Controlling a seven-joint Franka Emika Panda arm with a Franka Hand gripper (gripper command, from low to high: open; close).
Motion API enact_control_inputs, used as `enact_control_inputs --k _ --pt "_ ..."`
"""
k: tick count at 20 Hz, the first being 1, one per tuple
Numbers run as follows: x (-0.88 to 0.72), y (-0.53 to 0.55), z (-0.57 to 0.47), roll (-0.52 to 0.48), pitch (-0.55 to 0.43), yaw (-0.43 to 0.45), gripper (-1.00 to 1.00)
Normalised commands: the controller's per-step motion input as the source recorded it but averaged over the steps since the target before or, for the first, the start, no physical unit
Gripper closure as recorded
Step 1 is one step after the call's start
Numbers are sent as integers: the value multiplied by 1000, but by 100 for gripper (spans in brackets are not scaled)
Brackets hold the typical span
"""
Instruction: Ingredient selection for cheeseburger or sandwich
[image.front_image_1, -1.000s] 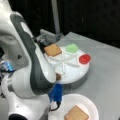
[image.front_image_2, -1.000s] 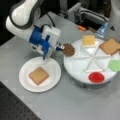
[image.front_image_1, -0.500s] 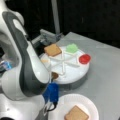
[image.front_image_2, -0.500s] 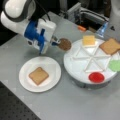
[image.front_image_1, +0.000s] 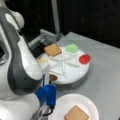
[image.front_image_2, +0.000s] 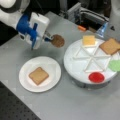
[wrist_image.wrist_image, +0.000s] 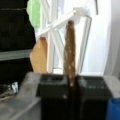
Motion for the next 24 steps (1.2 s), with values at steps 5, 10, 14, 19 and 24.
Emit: enact_control_inputs --k 5,10,14,19,24 --pt "778 -217 11 31 121 -36 100" --pt "694 -200 9 -90 111 -39 100" --pt "597 -114 26 -189 77 -70 100" --pt "468 -121 65 -236 78 -36 100" --pt "423 -191 -19 -265 65 -12 100"
